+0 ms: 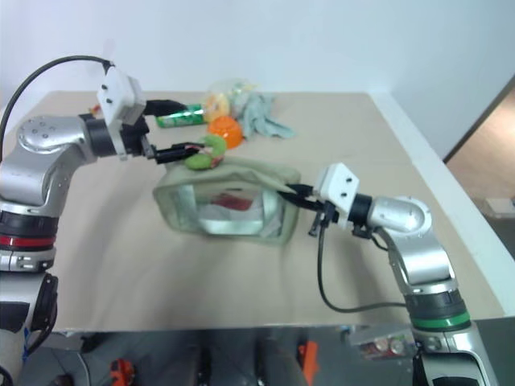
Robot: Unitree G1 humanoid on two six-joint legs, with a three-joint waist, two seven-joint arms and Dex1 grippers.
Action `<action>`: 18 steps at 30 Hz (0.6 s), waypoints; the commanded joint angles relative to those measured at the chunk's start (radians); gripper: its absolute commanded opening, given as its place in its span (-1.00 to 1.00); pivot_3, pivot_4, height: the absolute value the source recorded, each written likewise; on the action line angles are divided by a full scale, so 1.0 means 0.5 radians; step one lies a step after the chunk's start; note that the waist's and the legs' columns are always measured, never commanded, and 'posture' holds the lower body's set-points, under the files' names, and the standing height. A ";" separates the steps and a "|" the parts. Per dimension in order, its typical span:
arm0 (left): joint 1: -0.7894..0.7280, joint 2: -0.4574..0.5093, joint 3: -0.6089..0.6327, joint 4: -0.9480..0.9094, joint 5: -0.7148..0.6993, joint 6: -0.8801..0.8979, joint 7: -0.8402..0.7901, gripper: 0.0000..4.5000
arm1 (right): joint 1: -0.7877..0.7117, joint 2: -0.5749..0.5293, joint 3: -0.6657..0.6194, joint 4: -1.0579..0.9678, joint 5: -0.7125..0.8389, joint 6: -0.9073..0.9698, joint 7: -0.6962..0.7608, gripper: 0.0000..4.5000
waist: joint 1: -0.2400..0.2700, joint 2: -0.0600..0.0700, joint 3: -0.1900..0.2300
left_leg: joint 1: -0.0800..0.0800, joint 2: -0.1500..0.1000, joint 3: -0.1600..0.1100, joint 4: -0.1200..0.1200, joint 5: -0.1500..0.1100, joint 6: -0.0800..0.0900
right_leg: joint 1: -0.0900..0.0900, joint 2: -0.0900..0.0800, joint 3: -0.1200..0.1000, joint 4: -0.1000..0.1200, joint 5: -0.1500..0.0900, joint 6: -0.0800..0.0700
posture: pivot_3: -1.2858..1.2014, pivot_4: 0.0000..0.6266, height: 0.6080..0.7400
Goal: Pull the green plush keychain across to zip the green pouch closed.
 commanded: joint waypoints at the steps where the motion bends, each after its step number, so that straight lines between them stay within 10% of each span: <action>1: -0.055 0.029 0.092 -0.030 -0.041 -0.015 -0.011 0.97 | -0.037 0.009 0.026 0.005 -0.007 -0.024 0.026 -1.00 | 0.000 0.000 0.000 | 0.000 0.000 0.000 0.000 0.000 0.000 | 0.000 0.000 0.000 0.000 0.000 0.000 | 0.03 -0.52 1.00; 18: 0.211 0.209 0.420 -0.288 -0.337 0.364 0.046 0.97 | -0.126 0.030 0.064 0.041 -0.019 0.007 0.051 -1.00 | -0.023 0.000 0.000 | 0.003 0.004 0.001 -0.002 0.000 0.000 | 0.000 0.002 0.002 0.001 0.000 -0.001 | 0.03 -0.52 1.00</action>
